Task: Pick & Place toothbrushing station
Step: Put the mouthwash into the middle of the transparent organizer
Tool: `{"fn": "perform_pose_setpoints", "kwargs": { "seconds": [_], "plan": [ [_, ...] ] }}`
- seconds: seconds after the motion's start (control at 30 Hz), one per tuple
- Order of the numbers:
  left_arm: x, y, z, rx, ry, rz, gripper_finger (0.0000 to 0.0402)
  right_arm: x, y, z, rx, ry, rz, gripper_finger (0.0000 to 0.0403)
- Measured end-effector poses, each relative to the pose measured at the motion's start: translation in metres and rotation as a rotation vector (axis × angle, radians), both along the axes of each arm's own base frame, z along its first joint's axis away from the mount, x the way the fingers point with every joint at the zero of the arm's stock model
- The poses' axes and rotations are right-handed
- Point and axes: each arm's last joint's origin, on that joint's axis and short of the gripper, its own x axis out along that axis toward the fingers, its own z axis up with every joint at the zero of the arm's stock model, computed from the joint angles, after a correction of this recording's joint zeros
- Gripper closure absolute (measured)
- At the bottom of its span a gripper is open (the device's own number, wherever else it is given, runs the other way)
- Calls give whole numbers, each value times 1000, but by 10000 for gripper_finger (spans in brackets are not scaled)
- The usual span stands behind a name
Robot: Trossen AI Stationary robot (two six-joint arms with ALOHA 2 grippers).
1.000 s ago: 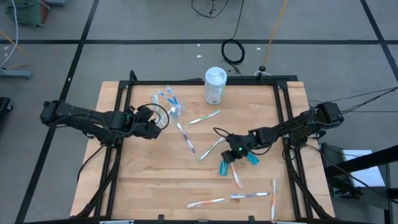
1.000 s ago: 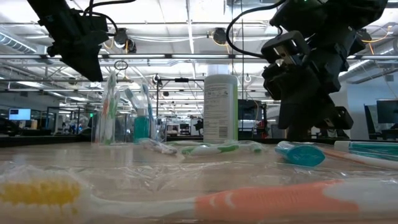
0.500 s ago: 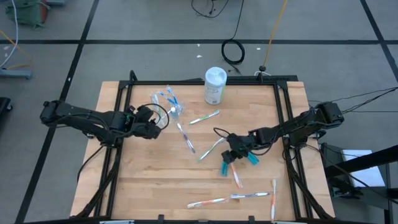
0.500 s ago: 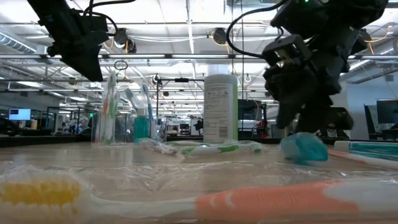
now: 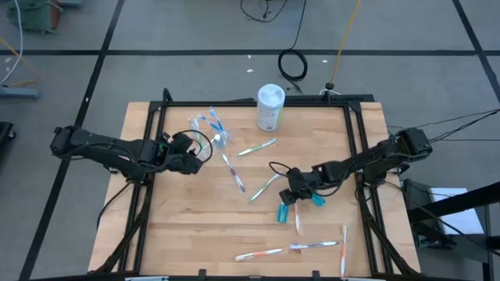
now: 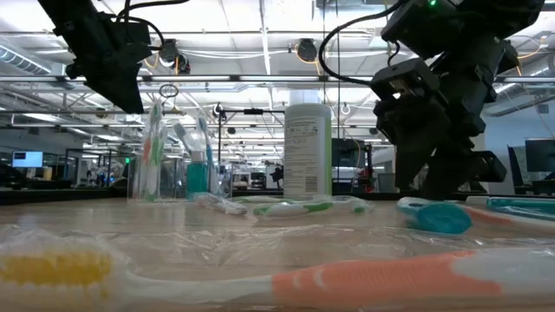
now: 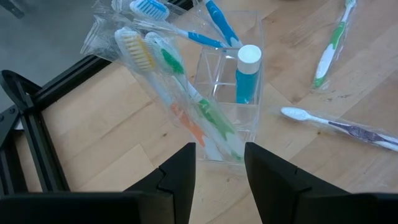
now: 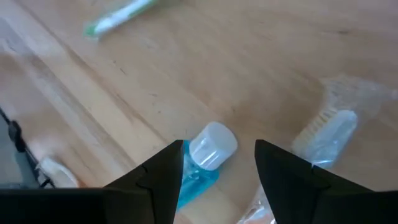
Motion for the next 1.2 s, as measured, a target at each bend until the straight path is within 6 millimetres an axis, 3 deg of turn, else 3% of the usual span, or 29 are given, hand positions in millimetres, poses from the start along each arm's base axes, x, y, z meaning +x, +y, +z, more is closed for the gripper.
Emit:
{"fn": "perform_pose_setpoints", "kwargs": {
  "seconds": [0.13,0.47,0.73,1.03,1.2],
  "plan": [
    [0,0,0,0,0,0,256,1,1,-4,-77,-5,-14,209],
    [0,0,0,-1,-1,1,256,2,15,-14,-39,28,-43,213],
    [0,0,0,0,-1,1,256,9,20,-9,0,-74,-10,215],
    [0,0,0,0,-1,1,256,14,13,-3,-367,-258,448,218],
    [0,0,0,1,-1,1,256,13,18,-2,-496,-337,708,219]
  ]
}}
